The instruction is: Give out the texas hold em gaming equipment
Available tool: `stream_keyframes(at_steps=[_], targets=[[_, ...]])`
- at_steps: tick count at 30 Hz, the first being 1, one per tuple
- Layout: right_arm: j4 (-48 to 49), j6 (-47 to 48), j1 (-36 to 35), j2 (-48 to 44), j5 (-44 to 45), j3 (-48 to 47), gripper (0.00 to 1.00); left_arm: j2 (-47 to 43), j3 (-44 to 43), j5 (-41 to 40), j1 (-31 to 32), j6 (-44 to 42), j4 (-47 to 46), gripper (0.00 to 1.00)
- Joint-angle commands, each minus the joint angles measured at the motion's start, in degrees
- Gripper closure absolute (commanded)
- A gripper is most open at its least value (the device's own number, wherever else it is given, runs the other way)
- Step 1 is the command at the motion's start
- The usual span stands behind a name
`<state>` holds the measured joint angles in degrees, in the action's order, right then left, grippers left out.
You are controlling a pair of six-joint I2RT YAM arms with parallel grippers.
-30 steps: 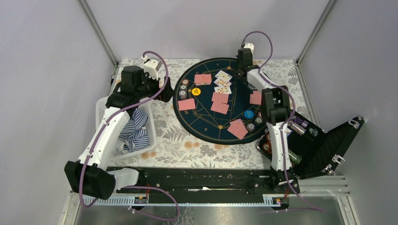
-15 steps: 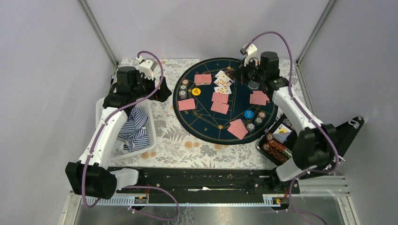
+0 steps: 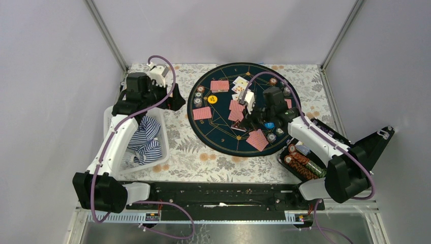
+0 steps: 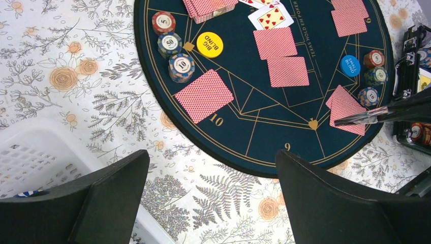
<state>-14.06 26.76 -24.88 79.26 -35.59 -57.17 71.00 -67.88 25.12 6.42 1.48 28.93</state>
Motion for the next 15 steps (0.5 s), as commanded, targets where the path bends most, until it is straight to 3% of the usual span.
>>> stream_keyframes(at_steps=[1,15], targets=[[3.18,1.92,-1.42,-2.07,3.84,2.14,1.0,-0.53,0.18,1.71,-0.68,0.32,-2.56,0.01],[13.44,1.77,-2.34,1.66,9.79,10.27,1.0,-0.79,0.55,1.77,-1.26,0.55,-2.82,0.01]])
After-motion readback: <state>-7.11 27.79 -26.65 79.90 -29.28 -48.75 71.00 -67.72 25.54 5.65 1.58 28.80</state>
